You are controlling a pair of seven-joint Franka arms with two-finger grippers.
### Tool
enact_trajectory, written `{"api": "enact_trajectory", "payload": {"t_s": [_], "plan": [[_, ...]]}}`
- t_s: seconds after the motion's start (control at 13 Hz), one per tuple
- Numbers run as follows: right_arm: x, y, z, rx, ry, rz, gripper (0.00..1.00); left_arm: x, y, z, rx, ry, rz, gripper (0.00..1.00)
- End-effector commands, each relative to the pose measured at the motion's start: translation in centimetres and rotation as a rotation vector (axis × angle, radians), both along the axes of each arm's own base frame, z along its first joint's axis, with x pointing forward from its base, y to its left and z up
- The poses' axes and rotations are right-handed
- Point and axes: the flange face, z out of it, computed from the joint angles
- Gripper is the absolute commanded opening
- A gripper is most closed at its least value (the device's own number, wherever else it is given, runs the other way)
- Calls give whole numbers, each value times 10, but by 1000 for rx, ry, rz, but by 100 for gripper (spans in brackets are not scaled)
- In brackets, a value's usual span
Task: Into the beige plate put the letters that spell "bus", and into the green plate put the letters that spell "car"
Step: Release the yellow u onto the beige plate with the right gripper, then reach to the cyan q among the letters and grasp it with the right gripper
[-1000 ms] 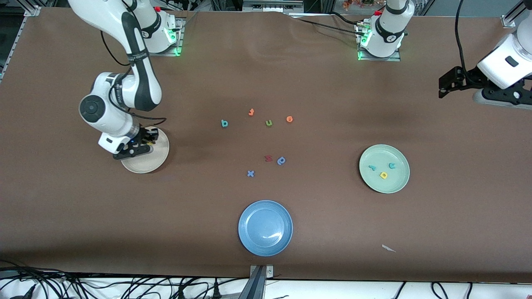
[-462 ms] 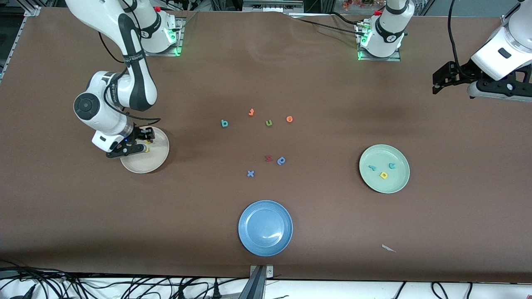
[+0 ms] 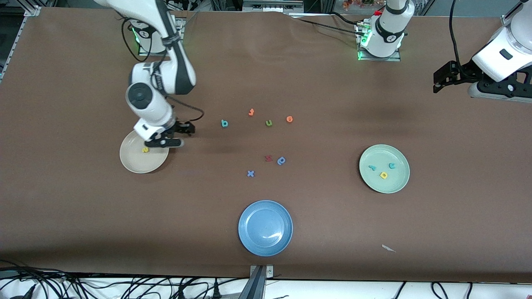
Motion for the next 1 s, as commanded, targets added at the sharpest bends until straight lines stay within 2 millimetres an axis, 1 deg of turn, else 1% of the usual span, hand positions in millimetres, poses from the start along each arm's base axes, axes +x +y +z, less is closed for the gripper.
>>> {"api": "enact_trajectory", "payload": {"t_s": [0.0,0.15,0.23,0.38,0.46,0.62,0.69,0.77,0.92], "plan": [[-16,36,5,34,9,-14,100,2,-2,5,-24,21,14,100],[-25,52,1,42,13,10,100,2,-2,4,-23,23,14,100],[-31,64,0,50,5,5,100,3,-2,3,-23,24,16,100],[-46,97,-5,75,-42,-49,100,5,-2,1,-17,27,14,100],[-51,108,-9,82,-65,-74,100,5,-2,0,-16,28,14,100],[-46,115,-10,81,-79,-55,100,6,-3,-2,-14,33,13,100],[-48,119,-12,79,-78,-47,100,6,-4,-2,-14,31,10,100],[-55,125,-18,75,-67,-32,100,6,-4,-2,-18,33,11,100],[-57,126,-27,62,-58,-29,99,7,-3,-3,-20,33,13,100]]}}
